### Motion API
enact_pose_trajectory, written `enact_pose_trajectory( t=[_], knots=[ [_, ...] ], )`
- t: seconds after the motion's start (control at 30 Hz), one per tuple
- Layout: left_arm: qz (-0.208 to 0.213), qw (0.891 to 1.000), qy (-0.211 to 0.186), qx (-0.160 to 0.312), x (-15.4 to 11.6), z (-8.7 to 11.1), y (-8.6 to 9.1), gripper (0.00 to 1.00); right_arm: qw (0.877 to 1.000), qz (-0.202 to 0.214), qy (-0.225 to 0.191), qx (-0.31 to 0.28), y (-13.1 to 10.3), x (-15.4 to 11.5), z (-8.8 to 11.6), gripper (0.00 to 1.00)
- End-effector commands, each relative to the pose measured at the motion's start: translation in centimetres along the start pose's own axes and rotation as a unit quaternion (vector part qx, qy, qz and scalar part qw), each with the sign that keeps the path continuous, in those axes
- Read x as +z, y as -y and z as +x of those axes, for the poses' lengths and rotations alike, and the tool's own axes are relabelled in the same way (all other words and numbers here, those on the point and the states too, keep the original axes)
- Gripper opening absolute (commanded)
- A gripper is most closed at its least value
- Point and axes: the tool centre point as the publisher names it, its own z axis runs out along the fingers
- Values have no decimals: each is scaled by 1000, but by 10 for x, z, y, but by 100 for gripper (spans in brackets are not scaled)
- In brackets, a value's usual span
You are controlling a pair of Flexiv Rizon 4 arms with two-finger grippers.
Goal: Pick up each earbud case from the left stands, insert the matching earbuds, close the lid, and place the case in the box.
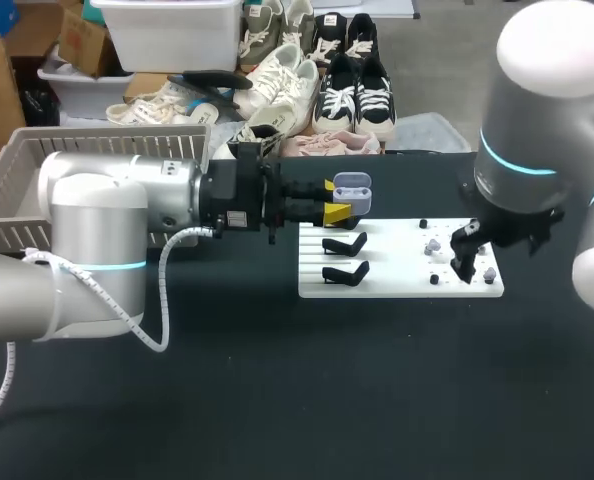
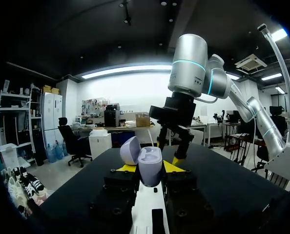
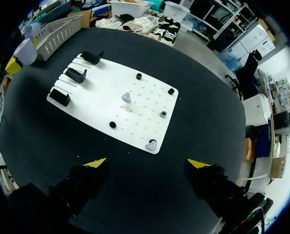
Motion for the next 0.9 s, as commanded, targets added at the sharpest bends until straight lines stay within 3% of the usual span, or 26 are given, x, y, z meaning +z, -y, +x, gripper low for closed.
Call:
enact_pose_trajectory(
  t=[0.03, 0.17, 0.3, 0.57, 0.67, 0.9],
  knots=[
    [-3, 1000, 0, 1, 0, 0, 1, 0, 1000, -2, -18, 3, 0, 14, -6, 100],
    [-3, 1000, 0, 1, 0, 0, 1, 0, 1000, -5, -24, 6, 3, 23, -5, 100],
    [-3, 1000, 0, 1, 0, 0, 1, 0, 1000, -5, -27, 9, 5, 29, -5, 82],
    [-3, 1000, 0, 1, 0, 0, 1, 0, 1000, -4, -26, 11, 6, 38, -5, 62],
    [-3, 1000, 0, 1, 0, 0, 1, 0, 1000, -3, -23, 13, 6, 40, -6, 49],
    [-3, 1000, 0, 1, 0, 0, 1, 0, 1000, 0, -19, 18, 6, 42, -7, 47]
  ],
)
